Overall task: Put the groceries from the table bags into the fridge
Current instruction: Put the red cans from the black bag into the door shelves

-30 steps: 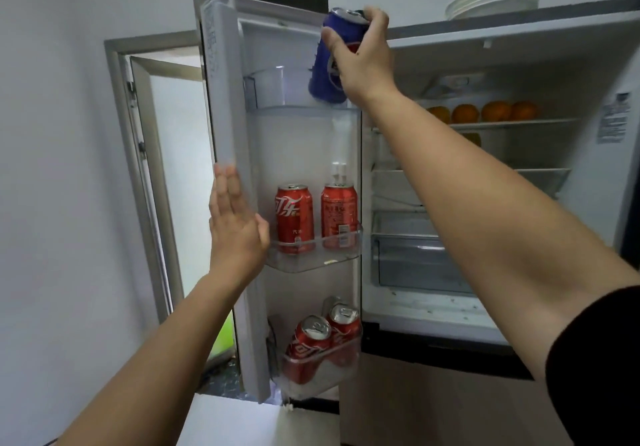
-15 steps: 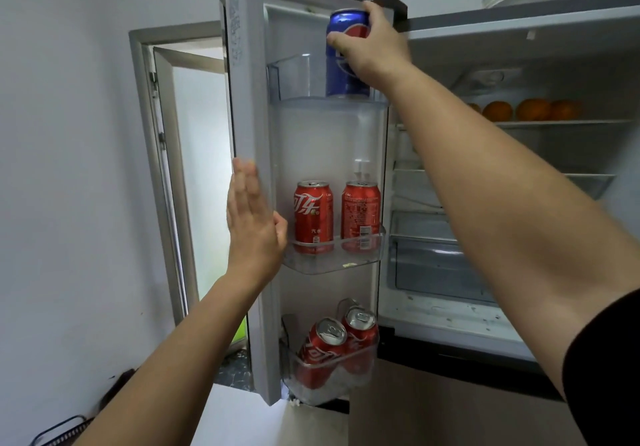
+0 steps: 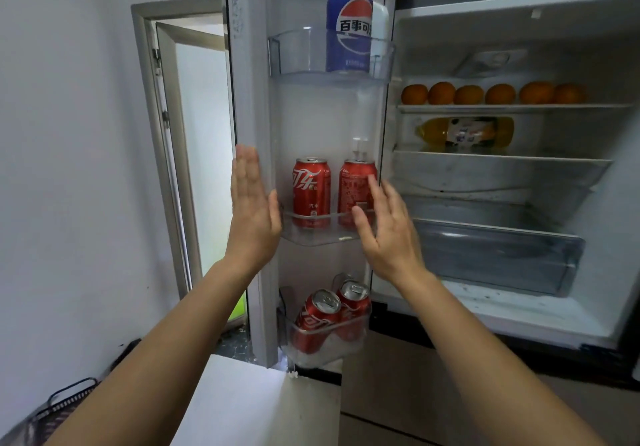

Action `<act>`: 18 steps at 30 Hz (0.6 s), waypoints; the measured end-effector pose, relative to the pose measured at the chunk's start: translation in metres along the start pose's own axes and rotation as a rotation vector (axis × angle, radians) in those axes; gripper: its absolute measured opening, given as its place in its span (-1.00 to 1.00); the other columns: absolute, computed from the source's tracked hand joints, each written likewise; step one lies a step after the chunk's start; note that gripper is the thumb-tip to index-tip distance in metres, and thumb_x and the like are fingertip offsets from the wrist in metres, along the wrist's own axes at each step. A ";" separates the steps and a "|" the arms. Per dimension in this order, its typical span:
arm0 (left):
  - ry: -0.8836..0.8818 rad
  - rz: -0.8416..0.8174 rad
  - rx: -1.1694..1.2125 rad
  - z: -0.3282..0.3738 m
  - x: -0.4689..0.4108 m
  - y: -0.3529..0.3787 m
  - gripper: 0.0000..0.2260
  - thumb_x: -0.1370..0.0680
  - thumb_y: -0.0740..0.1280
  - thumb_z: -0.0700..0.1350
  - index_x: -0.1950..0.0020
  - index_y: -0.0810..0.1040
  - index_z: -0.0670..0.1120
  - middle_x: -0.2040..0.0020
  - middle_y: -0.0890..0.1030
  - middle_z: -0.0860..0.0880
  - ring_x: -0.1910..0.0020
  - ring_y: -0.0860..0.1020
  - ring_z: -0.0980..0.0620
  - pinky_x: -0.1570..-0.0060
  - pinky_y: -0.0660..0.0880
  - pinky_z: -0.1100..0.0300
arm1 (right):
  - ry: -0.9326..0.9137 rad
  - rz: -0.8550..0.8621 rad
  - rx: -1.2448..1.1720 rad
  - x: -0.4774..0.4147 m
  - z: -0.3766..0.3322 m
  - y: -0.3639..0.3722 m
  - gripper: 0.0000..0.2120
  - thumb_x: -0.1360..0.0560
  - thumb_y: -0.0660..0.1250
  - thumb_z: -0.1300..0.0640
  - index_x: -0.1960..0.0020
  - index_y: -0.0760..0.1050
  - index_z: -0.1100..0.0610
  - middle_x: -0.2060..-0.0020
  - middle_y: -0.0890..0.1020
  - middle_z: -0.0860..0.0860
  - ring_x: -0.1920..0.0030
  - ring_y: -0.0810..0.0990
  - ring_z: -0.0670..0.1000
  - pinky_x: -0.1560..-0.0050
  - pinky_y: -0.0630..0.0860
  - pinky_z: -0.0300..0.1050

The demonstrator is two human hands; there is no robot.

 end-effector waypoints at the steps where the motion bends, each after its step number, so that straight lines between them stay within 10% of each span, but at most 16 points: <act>1: -0.014 0.000 -0.007 -0.001 0.009 0.000 -0.36 -0.66 0.15 -0.23 -0.62 -0.16 -0.08 -0.64 -0.14 -0.06 -0.61 -0.15 0.04 -0.58 -0.05 -0.06 | 0.007 -0.040 -0.009 0.018 0.007 0.011 -0.36 -0.64 0.03 -0.26 -0.63 -0.12 -0.14 -0.62 0.05 0.01 -0.58 0.12 0.07 -0.49 0.24 0.25; 9: -0.138 -0.202 -0.117 0.009 0.115 -0.001 -0.46 -0.64 0.10 -0.08 -0.61 0.09 -0.13 -0.63 0.05 -0.06 -0.60 0.01 0.10 -0.50 -0.08 0.37 | 0.135 -0.055 -0.175 0.084 0.012 0.049 -0.26 -0.64 0.11 -0.22 -0.62 -0.28 -0.14 -0.63 -0.12 0.08 -0.60 0.04 0.14 -0.49 0.15 0.15; 18: -0.320 -0.440 -0.621 -0.025 0.238 -0.049 -0.47 -0.65 -0.01 0.11 -0.55 0.25 -0.12 -0.58 0.21 -0.16 -0.56 0.15 -0.14 -0.47 0.16 -0.25 | -0.028 -0.297 0.050 0.184 -0.006 0.121 -0.32 -0.62 0.11 -0.21 -0.63 0.05 0.07 -0.62 -0.03 0.17 -0.61 -0.11 0.17 -0.54 -0.25 0.06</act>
Point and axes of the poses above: each hand's wrist, its own x-axis away from the middle knuckle, its own y-axis out of the palm, z = x × y, the point moved 8 cm from there along -x, towards the middle knuckle
